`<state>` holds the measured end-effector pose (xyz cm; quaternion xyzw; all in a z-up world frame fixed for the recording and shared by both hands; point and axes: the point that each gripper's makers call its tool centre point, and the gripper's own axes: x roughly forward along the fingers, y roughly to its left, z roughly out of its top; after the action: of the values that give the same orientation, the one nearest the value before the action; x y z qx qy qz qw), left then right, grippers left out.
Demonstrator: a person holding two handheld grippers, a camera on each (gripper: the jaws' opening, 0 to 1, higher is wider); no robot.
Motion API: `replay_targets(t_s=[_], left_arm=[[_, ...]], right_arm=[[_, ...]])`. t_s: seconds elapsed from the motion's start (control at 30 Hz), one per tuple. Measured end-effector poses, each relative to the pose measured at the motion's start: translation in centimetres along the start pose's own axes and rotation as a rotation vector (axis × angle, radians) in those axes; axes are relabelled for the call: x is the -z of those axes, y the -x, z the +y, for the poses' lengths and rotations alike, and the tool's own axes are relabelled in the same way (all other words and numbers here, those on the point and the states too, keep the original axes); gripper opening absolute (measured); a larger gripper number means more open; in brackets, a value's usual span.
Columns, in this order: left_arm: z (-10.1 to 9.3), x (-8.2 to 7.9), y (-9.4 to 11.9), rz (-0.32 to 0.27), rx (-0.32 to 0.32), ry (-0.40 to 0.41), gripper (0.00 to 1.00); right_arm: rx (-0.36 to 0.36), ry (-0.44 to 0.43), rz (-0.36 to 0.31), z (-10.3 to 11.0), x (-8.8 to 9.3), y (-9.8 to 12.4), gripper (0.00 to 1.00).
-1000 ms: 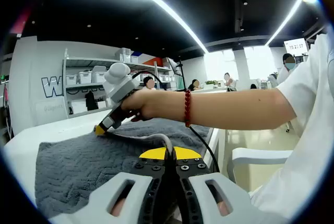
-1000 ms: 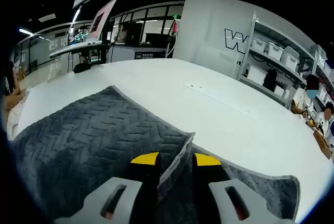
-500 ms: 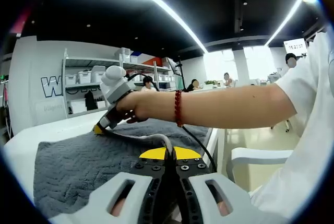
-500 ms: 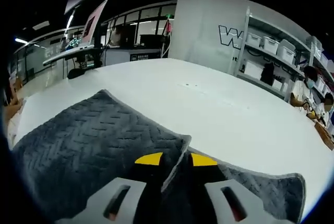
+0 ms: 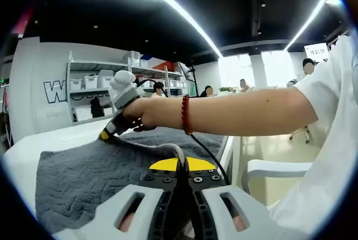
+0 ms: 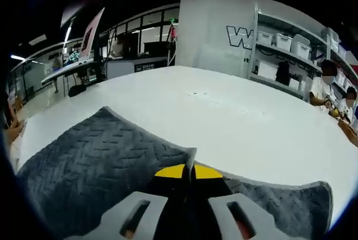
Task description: Open the folded towel by lifting each exposed corner and separating the folded layers until the towel lies flat within the target outline without major curled edges
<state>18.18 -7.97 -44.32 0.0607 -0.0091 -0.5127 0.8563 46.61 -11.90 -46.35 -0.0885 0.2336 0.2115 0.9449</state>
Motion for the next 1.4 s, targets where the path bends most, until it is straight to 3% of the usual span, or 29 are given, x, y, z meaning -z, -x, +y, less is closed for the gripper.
replay_targets(t_s=[0.4,0.47,0.87,1.23,1.27,1.4], left_arm=[[-0.1,-0.6,0.4,-0.027,0.014,0.046,0.00],[-0.2,-0.7,0.5,-0.033,0.026,0.064,0.00],[0.0,-1.3,1.1,-0.057,0.032,0.084,0.00],[0.8,-2.4,2.4,-0.079,0.008,0.073,0.00],[1.1,-2.3,2.7,-0.059,-0.014,0.038,0.00],[1.2,-2.7,3.1,-0.057,-0.022,0.018,0.00]], right_arm=[[0.004,-0.057,-0.022,0.3,-0.4,0.6,0.00],[0.007,-0.099,-0.047,0.4,-0.9,1.1,0.00],[0.011,-0.152,-0.094,0.6,-1.7,2.4,0.00],[0.011,-0.180,-0.119,1.1,-2.5,3.0,0.00],[0.016,-0.178,-0.122,1.2,-2.6,3.1,0.00],[0.013,-0.179,-0.124,1.4,-2.7,3.2,0.00]])
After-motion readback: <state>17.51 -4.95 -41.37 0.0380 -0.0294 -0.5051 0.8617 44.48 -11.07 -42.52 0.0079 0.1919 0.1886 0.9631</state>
